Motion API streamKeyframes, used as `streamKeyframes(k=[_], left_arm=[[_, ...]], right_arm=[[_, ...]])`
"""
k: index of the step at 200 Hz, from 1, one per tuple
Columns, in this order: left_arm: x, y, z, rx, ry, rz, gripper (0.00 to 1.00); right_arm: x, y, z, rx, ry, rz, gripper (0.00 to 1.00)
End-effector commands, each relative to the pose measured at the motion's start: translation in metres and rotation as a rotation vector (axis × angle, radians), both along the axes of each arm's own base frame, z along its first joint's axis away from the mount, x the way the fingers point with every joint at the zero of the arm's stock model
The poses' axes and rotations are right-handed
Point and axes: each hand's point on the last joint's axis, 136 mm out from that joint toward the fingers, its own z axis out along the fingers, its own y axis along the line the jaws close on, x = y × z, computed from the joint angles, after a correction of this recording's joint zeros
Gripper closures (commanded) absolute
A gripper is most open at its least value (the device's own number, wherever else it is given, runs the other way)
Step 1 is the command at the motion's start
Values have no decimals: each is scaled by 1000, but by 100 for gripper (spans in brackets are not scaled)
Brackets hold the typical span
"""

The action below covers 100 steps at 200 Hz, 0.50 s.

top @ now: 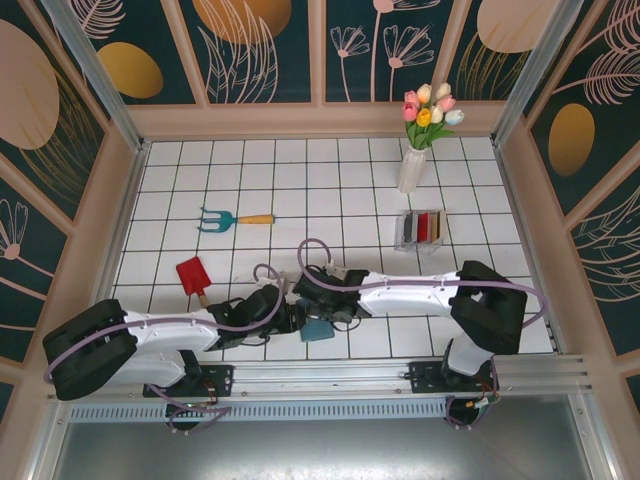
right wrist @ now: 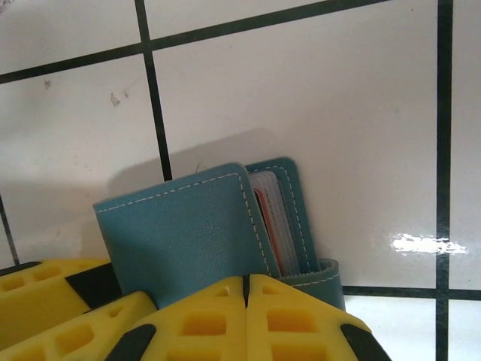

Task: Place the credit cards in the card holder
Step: Close the button on the card holder.

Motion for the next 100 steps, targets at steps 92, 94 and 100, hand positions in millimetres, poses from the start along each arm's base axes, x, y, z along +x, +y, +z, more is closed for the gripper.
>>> streamKeyframes(k=[92, 94, 100], left_arm=[[-2, -11, -7, 21, 25, -42, 74], [-2, -11, -7, 21, 26, -42, 74], [-3, -11, -7, 23, 27, -43, 74]], right_arm=[[-4, 18, -5, 164, 61, 3, 100], [-4, 17, -5, 160, 61, 2, 100], [-4, 15, -8, 146, 67, -1, 100]])
